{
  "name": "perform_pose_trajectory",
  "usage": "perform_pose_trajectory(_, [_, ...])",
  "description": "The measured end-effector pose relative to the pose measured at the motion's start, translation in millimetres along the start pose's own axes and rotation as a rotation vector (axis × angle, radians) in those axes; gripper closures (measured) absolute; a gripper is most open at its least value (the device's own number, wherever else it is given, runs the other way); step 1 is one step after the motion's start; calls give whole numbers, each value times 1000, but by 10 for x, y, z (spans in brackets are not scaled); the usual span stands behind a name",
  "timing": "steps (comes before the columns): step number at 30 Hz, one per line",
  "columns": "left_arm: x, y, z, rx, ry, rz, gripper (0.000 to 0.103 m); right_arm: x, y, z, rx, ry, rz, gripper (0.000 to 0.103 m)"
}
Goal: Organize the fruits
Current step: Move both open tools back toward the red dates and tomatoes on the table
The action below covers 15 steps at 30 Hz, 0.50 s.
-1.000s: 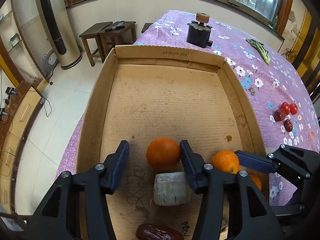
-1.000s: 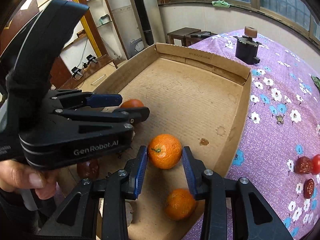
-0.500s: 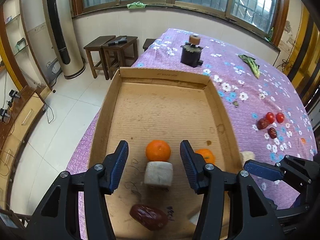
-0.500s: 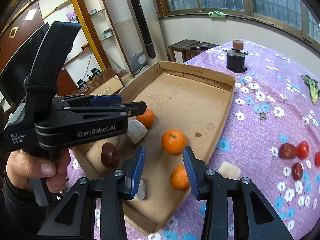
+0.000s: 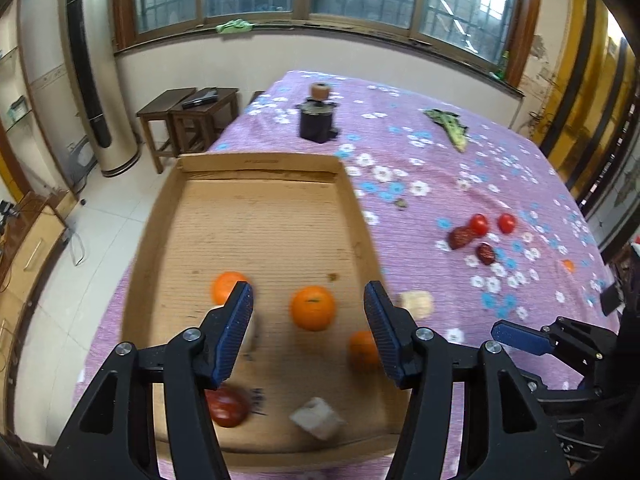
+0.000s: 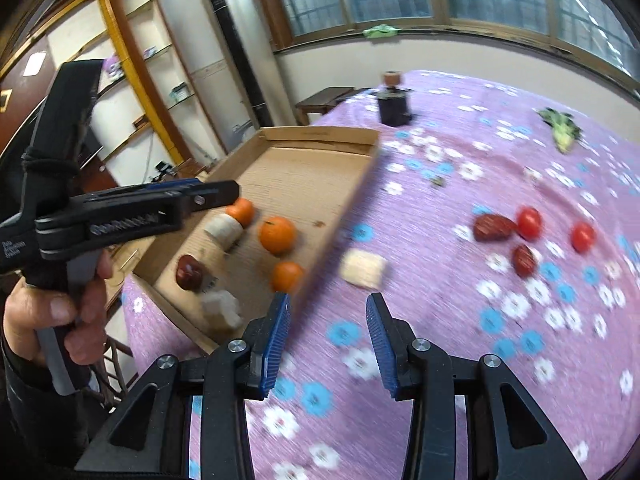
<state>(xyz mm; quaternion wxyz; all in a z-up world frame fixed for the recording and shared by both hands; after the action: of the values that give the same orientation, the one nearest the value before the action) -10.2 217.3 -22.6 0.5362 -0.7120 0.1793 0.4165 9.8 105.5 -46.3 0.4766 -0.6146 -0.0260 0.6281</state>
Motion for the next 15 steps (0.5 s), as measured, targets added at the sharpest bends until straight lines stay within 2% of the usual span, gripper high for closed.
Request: perform_pose_trajectory(15, [12, 104, -988, 142, 117, 28, 47, -614, 484, -942, 169, 138, -50, 62])
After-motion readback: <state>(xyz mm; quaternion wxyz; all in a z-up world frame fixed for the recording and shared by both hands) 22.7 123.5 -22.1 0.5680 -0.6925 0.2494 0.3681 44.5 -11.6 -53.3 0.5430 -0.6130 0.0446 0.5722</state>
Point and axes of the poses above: each gripper's, at about its wrist camera, not at the fingertips, and x roughly the way its jaws point, z to its left, y to its underside, the point moved 6 cm from there along x, roughly the way its jaws point, and after that the axes turned 2 degrees about z, right-handed, at the moved point
